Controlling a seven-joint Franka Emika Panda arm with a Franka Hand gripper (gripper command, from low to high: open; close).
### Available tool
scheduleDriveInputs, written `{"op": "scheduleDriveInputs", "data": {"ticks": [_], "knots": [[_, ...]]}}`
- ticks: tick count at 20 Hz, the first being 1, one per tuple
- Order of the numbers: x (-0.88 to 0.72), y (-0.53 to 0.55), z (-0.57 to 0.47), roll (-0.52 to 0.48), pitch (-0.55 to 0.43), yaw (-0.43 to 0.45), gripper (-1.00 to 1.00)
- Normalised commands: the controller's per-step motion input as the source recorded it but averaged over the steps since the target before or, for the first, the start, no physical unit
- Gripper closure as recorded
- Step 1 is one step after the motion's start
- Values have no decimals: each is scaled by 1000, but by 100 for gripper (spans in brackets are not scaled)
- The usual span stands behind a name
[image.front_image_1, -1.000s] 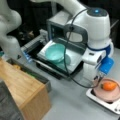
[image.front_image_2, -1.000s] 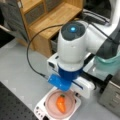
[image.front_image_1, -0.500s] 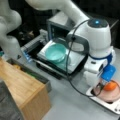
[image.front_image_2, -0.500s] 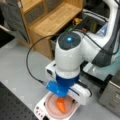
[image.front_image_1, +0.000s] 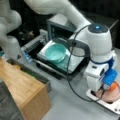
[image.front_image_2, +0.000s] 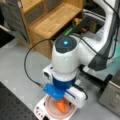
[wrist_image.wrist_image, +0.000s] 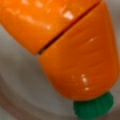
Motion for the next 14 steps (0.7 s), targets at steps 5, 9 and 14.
{"op": "scheduleDriveInputs", "data": {"ticks": [5, 9, 14], "knots": [[322, 85, 101, -348, 78, 126, -100], [256, 181, 94, -333, 78, 72, -100], [206, 240, 131, -327, 112, 21, -100]]}}
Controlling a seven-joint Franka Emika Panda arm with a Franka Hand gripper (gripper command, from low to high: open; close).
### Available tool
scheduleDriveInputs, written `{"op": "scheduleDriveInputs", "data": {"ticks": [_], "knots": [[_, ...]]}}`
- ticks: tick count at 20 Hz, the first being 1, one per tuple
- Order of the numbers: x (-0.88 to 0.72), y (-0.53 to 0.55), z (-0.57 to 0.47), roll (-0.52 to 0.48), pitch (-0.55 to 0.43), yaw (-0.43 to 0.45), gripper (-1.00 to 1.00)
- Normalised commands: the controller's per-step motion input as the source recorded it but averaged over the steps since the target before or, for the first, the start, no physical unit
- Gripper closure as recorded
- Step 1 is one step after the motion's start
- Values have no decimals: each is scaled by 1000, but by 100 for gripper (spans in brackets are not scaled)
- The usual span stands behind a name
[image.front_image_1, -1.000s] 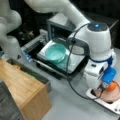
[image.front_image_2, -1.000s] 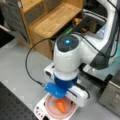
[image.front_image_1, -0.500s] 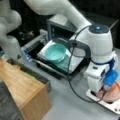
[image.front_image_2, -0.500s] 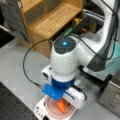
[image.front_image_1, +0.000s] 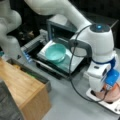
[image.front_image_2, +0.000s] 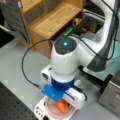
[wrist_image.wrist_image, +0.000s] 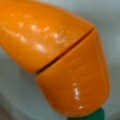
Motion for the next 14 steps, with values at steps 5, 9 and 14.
{"op": "scheduleDriveInputs", "data": {"ticks": [5, 9, 14], "knots": [[321, 219, 125, -288, 129, 3, -100], [529, 108, 138, -293, 147, 20, -100], [641, -49, 94, -283, 160, 57, -100]]}}
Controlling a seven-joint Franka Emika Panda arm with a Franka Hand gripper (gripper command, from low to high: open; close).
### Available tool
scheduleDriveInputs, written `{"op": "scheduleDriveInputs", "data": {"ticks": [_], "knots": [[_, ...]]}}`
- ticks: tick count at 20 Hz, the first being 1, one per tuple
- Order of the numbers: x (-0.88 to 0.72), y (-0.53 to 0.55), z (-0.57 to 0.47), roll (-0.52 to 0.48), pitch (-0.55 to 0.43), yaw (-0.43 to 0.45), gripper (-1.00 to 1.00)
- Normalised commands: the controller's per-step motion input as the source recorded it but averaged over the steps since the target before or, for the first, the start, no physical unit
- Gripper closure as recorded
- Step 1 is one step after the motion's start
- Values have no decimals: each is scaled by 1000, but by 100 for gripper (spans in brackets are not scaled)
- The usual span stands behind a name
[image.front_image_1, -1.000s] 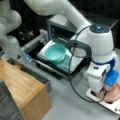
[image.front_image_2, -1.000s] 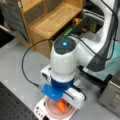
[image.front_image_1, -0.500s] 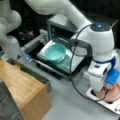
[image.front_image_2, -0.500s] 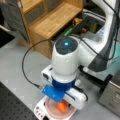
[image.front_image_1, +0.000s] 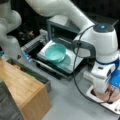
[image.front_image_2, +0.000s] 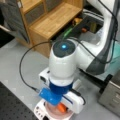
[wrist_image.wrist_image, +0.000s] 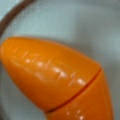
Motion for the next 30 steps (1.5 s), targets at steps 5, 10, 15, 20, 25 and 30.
{"op": "scheduleDriveInputs", "data": {"ticks": [5, 10, 15, 20, 25, 30], "knots": [[488, -3, 107, -266, 194, 78, -100], [293, 101, 155, -265, 214, 95, -100], [200, 146, 159, -298, 214, 43, -100], [25, 215, 179, -301, 198, 29, -100], [-188, 201, 107, -261, 155, 32, -100], [-228, 119, -26, -231, 48, 37, -100]]}}
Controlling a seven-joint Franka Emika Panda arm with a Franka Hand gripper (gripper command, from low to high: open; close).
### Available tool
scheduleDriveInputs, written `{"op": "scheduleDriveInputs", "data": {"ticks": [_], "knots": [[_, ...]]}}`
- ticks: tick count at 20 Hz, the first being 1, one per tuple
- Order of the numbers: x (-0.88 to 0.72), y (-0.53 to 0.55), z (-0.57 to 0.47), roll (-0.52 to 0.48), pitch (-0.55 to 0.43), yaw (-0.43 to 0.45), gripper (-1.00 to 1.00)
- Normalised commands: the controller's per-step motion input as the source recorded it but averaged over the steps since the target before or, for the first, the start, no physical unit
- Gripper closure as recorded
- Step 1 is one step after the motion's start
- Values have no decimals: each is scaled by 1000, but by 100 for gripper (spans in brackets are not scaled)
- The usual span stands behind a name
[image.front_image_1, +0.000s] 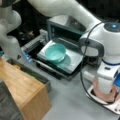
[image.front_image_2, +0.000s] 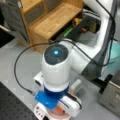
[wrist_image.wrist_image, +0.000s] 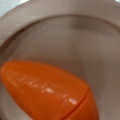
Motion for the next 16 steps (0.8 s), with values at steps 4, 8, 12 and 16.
{"op": "scheduleDriveInputs", "data": {"ticks": [4, 8, 12, 16], "knots": [[-169, 38, -103, -214, -54, 32, -100], [-182, 44, -124, -206, -84, 24, -100], [-203, 68, -143, -190, -109, 23, -100], [-227, 91, -163, -173, -133, 28, -100]]}}
